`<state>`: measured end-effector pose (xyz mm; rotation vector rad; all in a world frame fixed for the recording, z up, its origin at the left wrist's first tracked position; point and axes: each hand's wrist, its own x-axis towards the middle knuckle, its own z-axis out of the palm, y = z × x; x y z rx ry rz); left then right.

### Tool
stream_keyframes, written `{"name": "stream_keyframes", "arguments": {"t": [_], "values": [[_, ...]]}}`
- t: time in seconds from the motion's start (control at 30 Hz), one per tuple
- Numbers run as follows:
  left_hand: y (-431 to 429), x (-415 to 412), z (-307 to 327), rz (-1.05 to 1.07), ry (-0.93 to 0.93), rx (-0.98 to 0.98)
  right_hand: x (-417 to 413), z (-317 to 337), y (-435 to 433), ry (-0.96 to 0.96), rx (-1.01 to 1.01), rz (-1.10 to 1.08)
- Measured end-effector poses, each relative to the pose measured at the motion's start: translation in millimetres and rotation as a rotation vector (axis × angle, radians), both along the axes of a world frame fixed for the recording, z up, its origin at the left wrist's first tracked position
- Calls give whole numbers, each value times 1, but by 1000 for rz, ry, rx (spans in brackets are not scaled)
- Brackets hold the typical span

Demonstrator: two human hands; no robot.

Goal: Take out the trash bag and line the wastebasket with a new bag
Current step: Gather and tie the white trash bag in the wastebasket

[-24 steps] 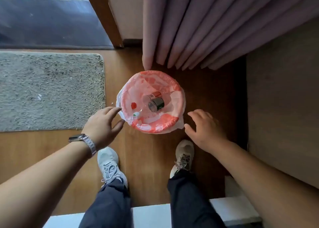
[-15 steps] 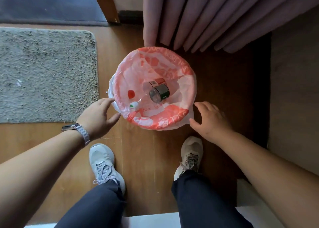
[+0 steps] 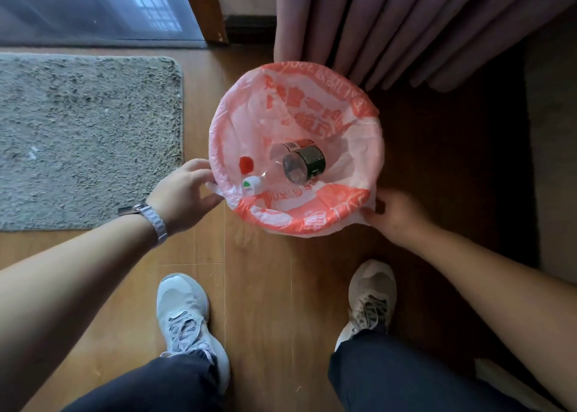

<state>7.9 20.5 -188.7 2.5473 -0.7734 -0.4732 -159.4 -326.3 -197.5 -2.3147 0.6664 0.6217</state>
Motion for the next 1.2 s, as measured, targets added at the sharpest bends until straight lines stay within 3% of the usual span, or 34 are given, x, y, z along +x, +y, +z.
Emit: {"name": "stream_keyframes", "arguments": {"t": [0.47, 0.7, 0.83, 1.0, 1.2], "values": [[2, -6, 100, 229, -316, -246, -17, 113, 8, -326, -175, 9], [-23, -23, 138, 241, -287, -409, 7, 165, 36, -450, -130, 110], [-23, -28, 150, 99, -355, -413, 21, 180, 55, -480, -127, 205], [-21, -27, 149, 136, -381, -431, 32, 178, 75, -472, -120, 273], [-13, -22, 140, 231, -229, -471, 31, 161, 78, -410, -106, 311]]}}
